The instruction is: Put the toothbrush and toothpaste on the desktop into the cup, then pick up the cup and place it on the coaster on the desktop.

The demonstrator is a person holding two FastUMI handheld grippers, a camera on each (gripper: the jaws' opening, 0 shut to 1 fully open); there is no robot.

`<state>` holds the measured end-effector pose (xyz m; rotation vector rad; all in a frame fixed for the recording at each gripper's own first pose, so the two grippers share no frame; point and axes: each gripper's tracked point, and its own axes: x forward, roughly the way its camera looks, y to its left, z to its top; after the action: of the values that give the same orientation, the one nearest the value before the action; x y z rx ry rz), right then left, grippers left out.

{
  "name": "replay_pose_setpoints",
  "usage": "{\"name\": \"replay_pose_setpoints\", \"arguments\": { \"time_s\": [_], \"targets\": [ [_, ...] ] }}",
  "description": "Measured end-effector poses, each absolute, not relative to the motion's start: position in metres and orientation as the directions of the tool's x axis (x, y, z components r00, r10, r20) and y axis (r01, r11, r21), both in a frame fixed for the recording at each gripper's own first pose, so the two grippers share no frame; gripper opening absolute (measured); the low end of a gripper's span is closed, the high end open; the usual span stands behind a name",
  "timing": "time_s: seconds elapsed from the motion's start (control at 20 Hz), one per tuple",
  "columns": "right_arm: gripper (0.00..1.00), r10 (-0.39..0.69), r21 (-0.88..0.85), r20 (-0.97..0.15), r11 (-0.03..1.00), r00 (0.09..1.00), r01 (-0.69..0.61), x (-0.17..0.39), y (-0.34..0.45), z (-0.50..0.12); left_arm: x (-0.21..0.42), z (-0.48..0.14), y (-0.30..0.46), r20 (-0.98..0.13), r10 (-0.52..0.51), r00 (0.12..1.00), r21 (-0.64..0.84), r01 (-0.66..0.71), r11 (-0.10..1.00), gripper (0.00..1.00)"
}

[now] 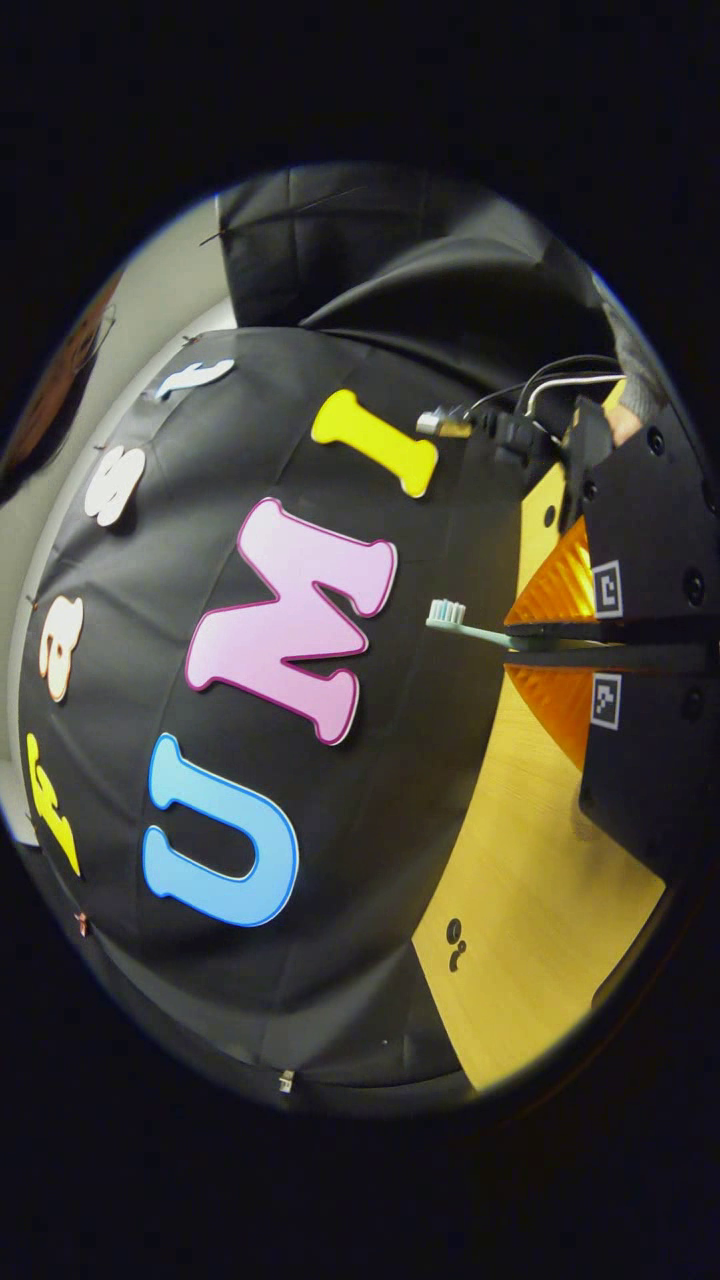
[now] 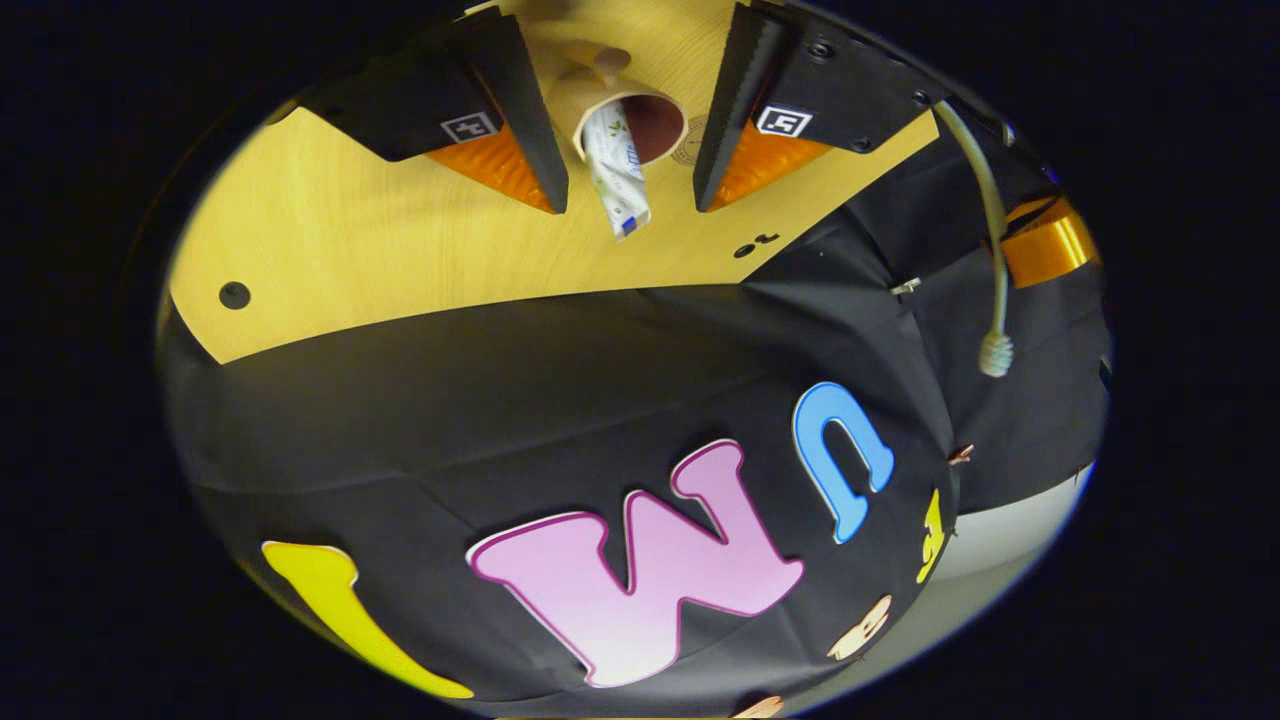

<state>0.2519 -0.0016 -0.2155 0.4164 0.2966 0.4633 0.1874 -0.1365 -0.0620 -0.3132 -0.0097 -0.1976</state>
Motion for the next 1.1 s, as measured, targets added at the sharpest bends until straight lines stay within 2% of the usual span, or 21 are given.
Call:
{"name": "replay_pose_setpoints", "arguments": {
  "time_s": [0.35,0.6,1.1],
  "targets": [
    [0.78,0.407,0.423,-0.24,0.861,0.881,-0.283,0.211,-0.049,-0.235,0.254,-0.058,-0.15,0.151,-0.164,0.975,-0.459,0.216,0.862,0.06],
    [0.78,0.39,0.408,-0.273,0.875,0.88,-0.261,0.185,-0.06,-0.252,0.293,-0.086,-0.149,0.161,-0.109,0.981,-0.586,0.184,0.789,0.06],
    [0.77,0.409,0.388,-0.319,0.879,0.855,-0.276,0.158,-0.052,-0.276,0.339,-0.161,-0.143,0.104,-0.033,0.994,-0.553,0.085,0.829,0.06]
  ]
}}
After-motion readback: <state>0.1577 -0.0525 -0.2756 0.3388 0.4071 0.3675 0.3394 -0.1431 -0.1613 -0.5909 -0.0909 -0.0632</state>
